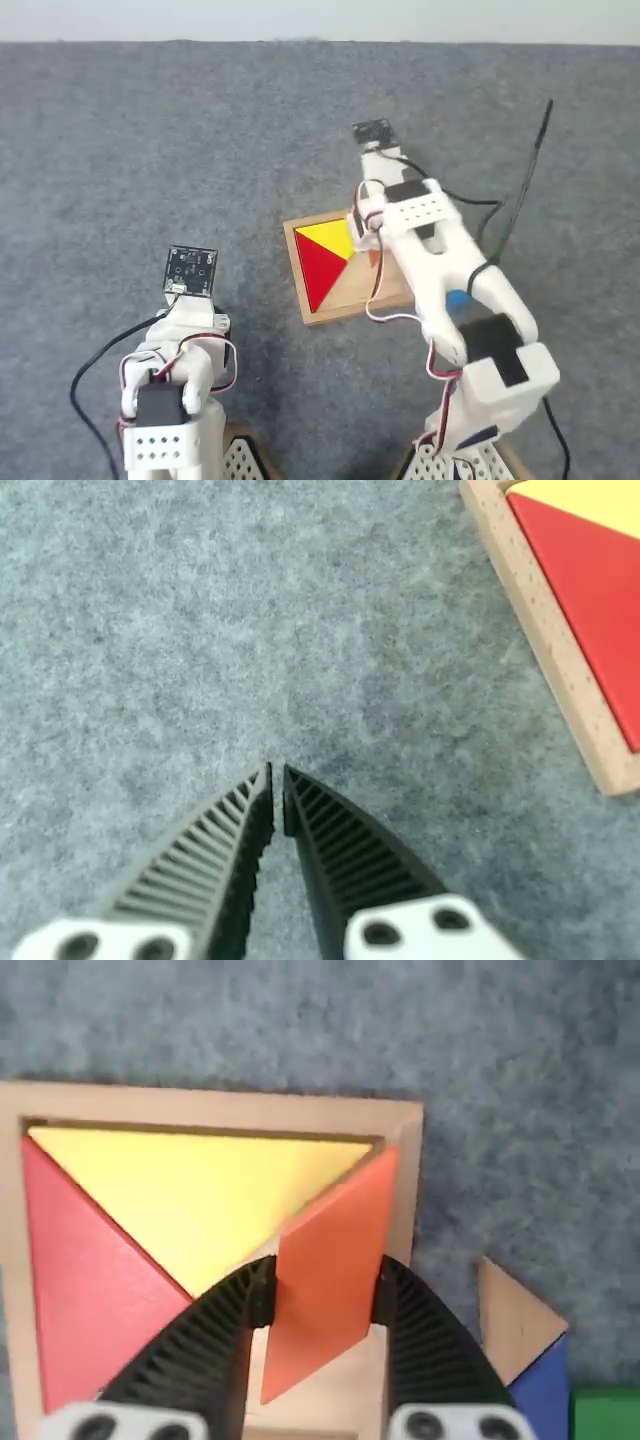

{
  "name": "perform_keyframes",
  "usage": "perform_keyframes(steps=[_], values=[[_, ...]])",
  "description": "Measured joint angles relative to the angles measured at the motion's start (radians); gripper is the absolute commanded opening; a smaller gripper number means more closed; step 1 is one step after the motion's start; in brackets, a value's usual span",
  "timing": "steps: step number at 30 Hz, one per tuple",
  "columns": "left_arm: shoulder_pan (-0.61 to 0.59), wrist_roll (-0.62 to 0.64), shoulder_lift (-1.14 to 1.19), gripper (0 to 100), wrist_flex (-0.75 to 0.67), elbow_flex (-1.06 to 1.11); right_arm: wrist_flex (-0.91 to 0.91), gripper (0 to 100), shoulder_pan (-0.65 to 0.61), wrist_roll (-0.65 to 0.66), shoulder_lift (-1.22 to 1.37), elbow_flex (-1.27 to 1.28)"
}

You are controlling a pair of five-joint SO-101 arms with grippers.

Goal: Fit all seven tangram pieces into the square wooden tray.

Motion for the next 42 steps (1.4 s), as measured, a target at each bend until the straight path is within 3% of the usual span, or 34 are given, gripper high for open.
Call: perform_keyframes(steps=[10, 16, 34, 42], values=[[0.0, 0.0, 0.0, 2, 0.0, 0.0, 0.002, 7.7, -0.002, 0.068, 0.006, -0.002], [0.0, 0.0, 0.0, 2, 0.0, 0.0, 0.002, 19.6, -0.003, 0.071, 0.006, -0.002], [0.0, 0.0, 0.0, 2, 0.0, 0.0, 0.002, 19.0, -0.005, 0.12, 0.0, -0.002], [0.0, 0.0, 0.0, 2, 0.0, 0.0, -0.008, 19.0, 0.018, 0.153, -0.15, 0.115]])
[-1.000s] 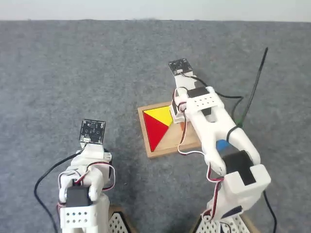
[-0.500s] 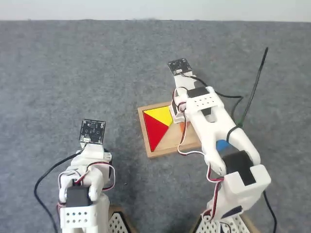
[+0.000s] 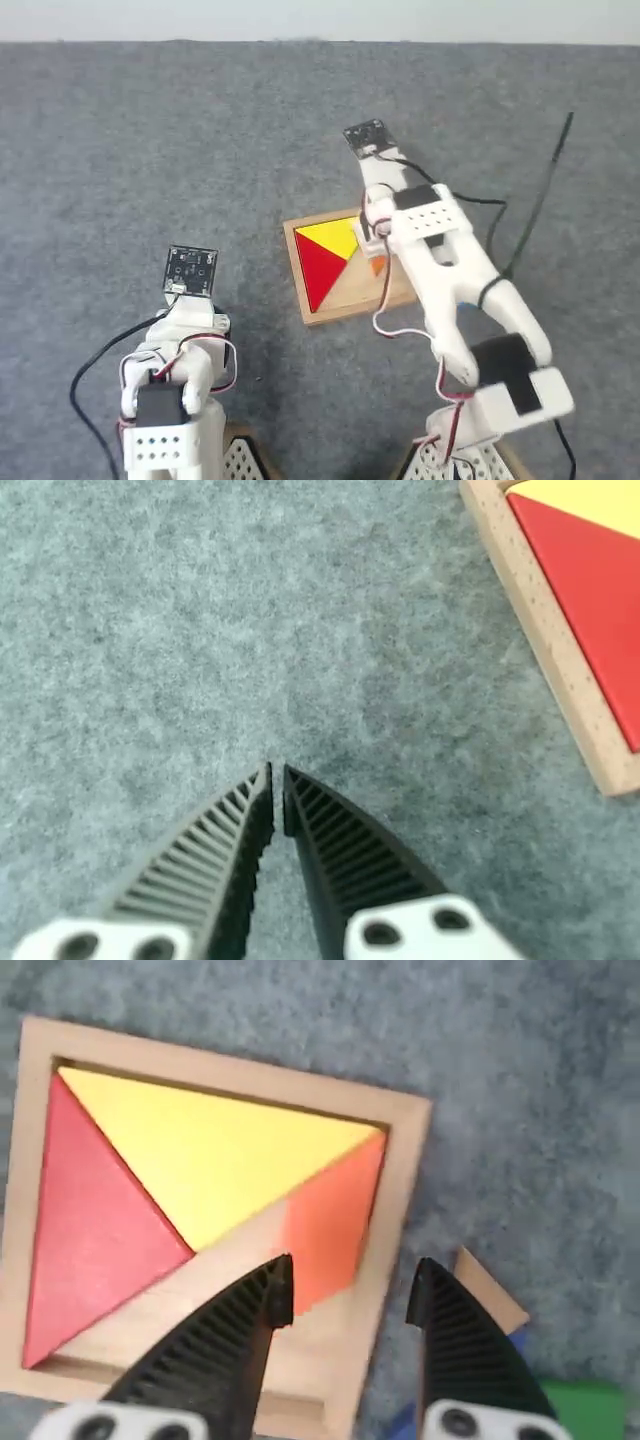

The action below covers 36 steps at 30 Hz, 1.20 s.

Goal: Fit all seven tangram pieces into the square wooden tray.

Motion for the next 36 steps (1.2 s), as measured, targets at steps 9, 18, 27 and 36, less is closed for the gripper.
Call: perform_keyframes(steps=[9, 18, 27, 36], values=[[0.0, 0.0, 0.0, 2, 0.0, 0.0, -0.078, 19.0, 0.184, 0.005, -0.041, 0.112], [0.0, 0.0, 0.0, 2, 0.0, 0.0, -0.081, 19.0, 0.219, 0.005, -0.041, 0.112], [0.0, 0.0, 0.0, 2, 0.0, 0.0, -0.083, 19.0, 0.221, 0.023, -0.041, 0.112], [0.0, 0.0, 0.0, 2, 0.0, 0.0, -0.117, 19.0, 0.219, 0.038, 0.081, 0.1]])
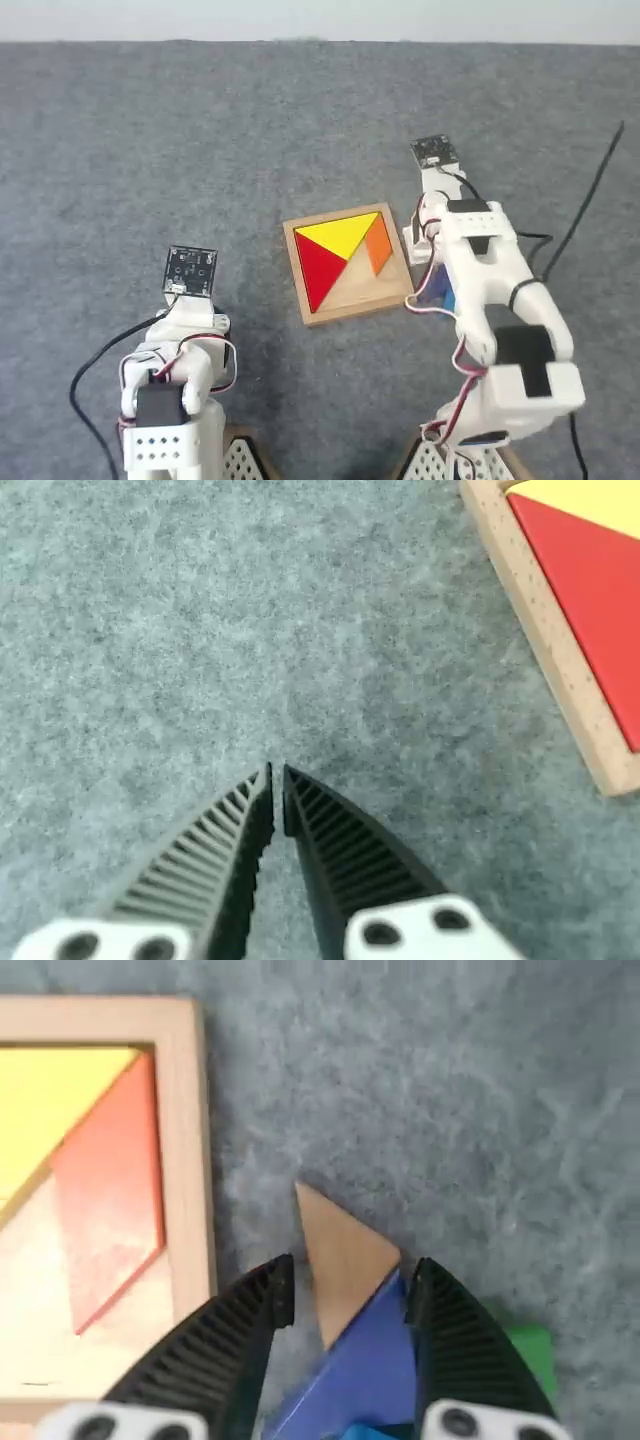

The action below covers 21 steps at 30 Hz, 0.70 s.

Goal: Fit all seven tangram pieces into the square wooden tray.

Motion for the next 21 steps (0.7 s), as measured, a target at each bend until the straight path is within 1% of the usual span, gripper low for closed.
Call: perform_keyframes(steps=[5, 15, 21], values=[[0.0, 0.0, 0.0, 2, 0.0, 0.0, -0.005, 19.0, 0.0, 0.0, 0.046, -0.034], [0.0, 0.0, 0.0, 2, 0.0, 0.0, -0.005, 19.0, 0.0, 0.0, 0.046, -0.034], [0.0, 0.0, 0.0, 2, 0.0, 0.0, -0.018, 19.0, 0.0, 0.0, -0.048, -0.011]])
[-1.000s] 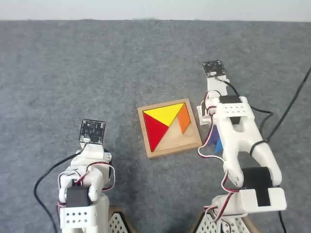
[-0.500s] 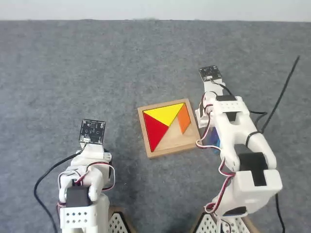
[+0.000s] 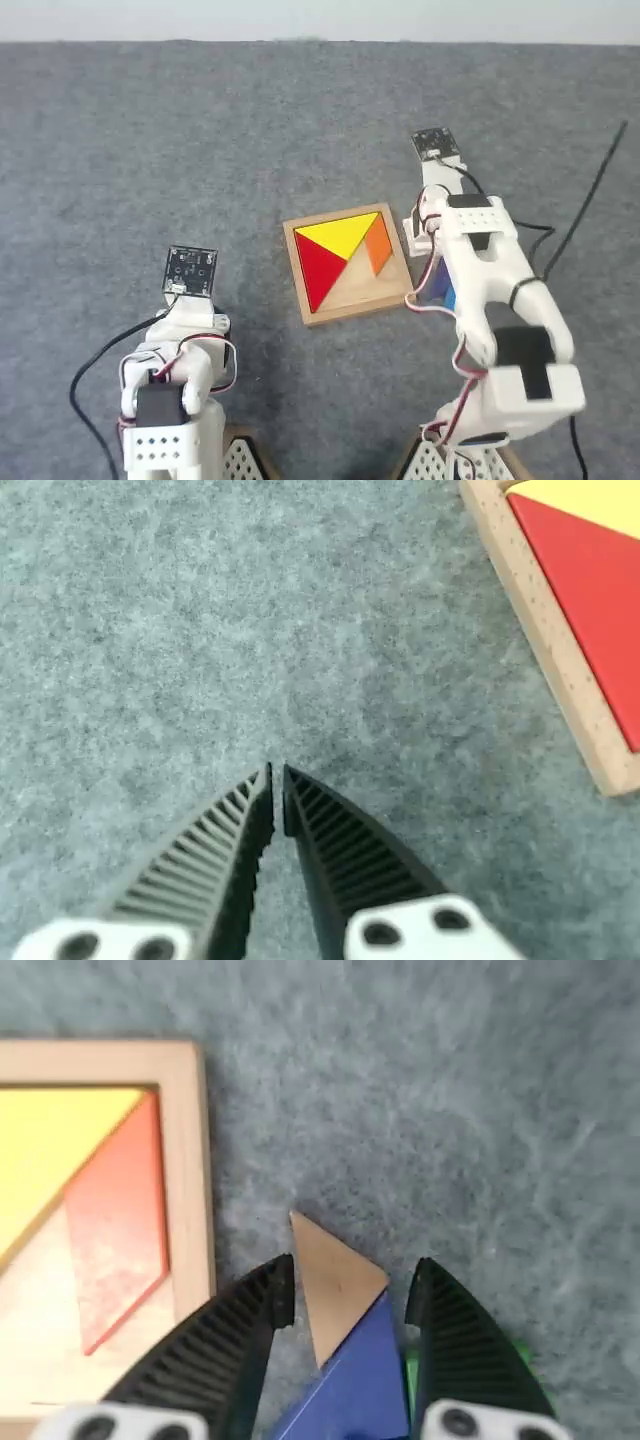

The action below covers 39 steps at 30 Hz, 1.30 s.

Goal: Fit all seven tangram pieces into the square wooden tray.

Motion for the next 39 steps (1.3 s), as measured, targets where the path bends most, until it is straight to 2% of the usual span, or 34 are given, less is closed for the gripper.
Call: perform_keyframes(steps=[13, 26, 33, 39], values=[[0.0, 0.0, 0.0, 2, 0.0, 0.0, -0.058, 19.0, 0.017, 0.0, -0.037, 0.044], [0.0, 0.0, 0.0, 2, 0.0, 0.0, 0.005, 18.8, 0.015, 0.011, 0.175, -0.11], [0.0, 0.0, 0.0, 2, 0.0, 0.0, 0.037, 6.5, 0.005, 0.011, 0.18, -0.126], [0.0, 0.0, 0.0, 2, 0.0, 0.0, 0.074, 4.3, -0.049, 0.011, 0.18, -0.13]])
